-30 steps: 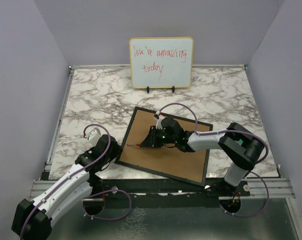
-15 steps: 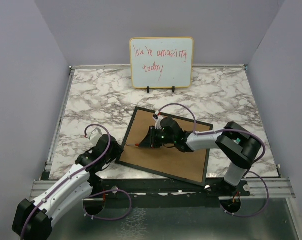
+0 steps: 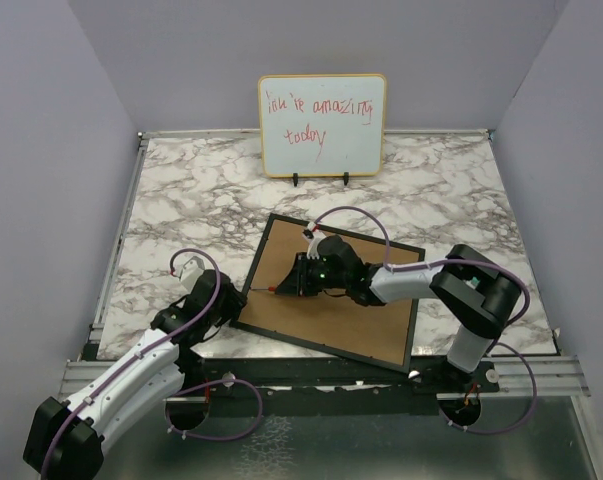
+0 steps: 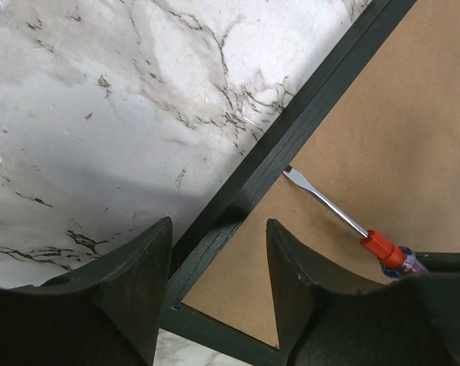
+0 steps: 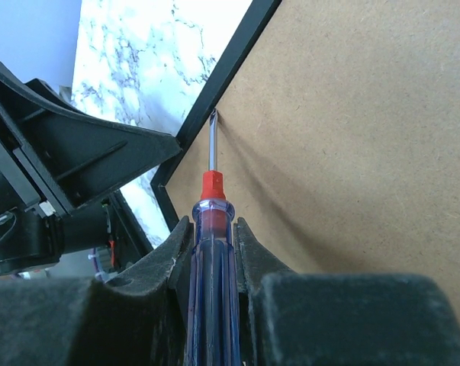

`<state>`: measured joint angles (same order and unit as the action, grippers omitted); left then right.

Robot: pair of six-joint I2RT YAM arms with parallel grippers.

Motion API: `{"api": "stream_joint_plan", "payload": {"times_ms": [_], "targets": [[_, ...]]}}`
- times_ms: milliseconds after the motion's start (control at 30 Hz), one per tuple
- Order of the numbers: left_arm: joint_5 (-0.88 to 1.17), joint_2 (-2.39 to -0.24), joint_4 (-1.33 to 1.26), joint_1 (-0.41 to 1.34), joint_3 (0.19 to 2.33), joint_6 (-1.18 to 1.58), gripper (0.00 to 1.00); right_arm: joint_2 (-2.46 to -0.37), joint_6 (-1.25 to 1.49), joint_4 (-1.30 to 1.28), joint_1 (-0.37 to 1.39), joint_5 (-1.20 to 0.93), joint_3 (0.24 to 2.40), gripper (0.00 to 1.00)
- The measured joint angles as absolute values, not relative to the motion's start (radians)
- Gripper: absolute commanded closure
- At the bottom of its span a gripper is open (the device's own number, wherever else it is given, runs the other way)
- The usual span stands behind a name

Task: Take the photo out of the frame
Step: Release the photo frame item from the photo frame.

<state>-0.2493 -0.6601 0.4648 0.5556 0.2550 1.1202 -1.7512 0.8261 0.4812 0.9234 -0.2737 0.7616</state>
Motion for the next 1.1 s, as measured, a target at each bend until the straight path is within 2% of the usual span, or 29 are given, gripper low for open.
{"api": "stream_joint_plan", "payload": {"times_ms": [200, 633, 867, 1100], "targets": [[-0.249, -0.672, 0.458, 0.556, 0.255, 1.120, 0.52, -1.723, 0.800, 0.470, 0.929, -0.254, 0.744, 0.99], [-0.249, -0.739, 0.438, 0.556, 0.274, 1.098, 0.56, -1.750, 0.758, 0.467, 0.935, -0.286, 0.773, 0.99], [-0.250, -0.778, 0.435, 0.556, 0.289, 1.076, 0.67, -1.763, 0.750, 0.461, 0.935, -0.300, 0.784, 0.99], [-0.250, -0.806, 0.434, 0.557, 0.303, 1.058, 0.67, -1.765, 0.749, 0.434, 0.935, -0.299, 0.799, 0.99]]}}
